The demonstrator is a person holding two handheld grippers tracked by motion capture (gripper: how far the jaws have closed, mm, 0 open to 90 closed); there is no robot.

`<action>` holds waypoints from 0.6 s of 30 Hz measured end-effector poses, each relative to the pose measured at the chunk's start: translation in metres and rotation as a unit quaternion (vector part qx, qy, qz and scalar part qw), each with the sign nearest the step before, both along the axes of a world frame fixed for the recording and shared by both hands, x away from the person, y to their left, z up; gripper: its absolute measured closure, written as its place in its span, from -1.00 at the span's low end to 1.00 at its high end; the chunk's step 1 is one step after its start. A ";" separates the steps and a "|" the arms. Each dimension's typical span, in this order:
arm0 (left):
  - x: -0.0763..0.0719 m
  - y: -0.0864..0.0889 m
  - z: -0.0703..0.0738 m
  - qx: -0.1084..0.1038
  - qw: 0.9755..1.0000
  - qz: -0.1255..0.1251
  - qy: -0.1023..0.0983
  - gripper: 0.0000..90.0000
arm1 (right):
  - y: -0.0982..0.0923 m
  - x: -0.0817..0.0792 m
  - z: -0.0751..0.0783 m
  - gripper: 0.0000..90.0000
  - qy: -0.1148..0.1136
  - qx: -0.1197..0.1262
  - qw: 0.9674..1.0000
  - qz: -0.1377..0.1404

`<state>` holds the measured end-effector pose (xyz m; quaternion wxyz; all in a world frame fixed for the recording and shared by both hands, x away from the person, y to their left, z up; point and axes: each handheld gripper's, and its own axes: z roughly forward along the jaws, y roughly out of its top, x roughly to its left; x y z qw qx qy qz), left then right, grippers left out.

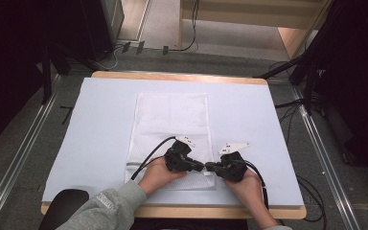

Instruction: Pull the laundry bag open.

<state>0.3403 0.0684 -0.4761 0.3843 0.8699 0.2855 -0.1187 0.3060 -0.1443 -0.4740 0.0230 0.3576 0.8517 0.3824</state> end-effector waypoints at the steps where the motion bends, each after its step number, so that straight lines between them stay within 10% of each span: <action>1: 0.000 0.000 0.000 -0.001 1.000 0.003 0.002 0.93 | 0.000 0.000 0.000 1.00 0.000 0.001 1.000 0.000; 18: 0.009 0.004 0.000 -0.004 0.999 0.009 0.047 0.96 | 0.001 -0.006 -0.002 1.00 -0.035 -0.013 0.999 0.013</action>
